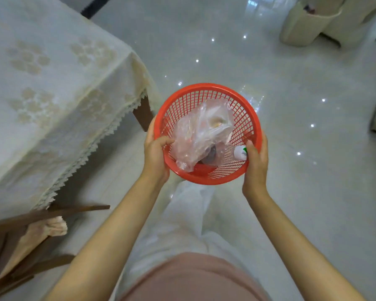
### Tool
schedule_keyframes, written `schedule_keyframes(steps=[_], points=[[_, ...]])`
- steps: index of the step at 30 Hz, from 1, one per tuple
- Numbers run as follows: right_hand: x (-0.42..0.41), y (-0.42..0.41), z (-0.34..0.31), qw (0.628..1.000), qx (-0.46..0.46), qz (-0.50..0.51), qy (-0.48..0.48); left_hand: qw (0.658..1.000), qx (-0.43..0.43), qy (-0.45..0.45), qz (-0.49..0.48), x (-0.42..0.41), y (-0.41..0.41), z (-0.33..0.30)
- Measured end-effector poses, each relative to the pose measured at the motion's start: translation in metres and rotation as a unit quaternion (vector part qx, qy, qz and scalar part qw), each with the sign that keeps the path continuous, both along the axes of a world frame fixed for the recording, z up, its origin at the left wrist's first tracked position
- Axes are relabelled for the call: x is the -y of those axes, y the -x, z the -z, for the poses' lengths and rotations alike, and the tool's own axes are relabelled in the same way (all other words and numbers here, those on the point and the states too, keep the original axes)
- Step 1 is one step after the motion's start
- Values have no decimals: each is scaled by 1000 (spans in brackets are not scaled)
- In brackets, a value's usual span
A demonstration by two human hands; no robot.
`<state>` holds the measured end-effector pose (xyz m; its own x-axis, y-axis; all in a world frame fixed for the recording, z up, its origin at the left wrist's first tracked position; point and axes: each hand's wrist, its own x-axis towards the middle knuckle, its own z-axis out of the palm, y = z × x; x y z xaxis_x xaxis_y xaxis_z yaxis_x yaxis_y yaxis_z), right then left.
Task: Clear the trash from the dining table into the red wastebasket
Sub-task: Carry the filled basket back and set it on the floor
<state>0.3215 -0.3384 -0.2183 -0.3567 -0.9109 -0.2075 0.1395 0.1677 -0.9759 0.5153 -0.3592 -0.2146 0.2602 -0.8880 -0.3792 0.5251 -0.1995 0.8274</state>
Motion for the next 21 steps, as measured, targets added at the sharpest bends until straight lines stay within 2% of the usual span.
schedule_keyframes(steps=[7,15,21], points=[[177,10,-2,995,-9,-97,3,997,19,-22,-72,137,4,7],[364,27,16,983,-24,-181,-38,985,14,-31,-170,278,28,13],[504,28,29,953,-45,-298,-24,963,-2,-39,-268,378,48,22]])
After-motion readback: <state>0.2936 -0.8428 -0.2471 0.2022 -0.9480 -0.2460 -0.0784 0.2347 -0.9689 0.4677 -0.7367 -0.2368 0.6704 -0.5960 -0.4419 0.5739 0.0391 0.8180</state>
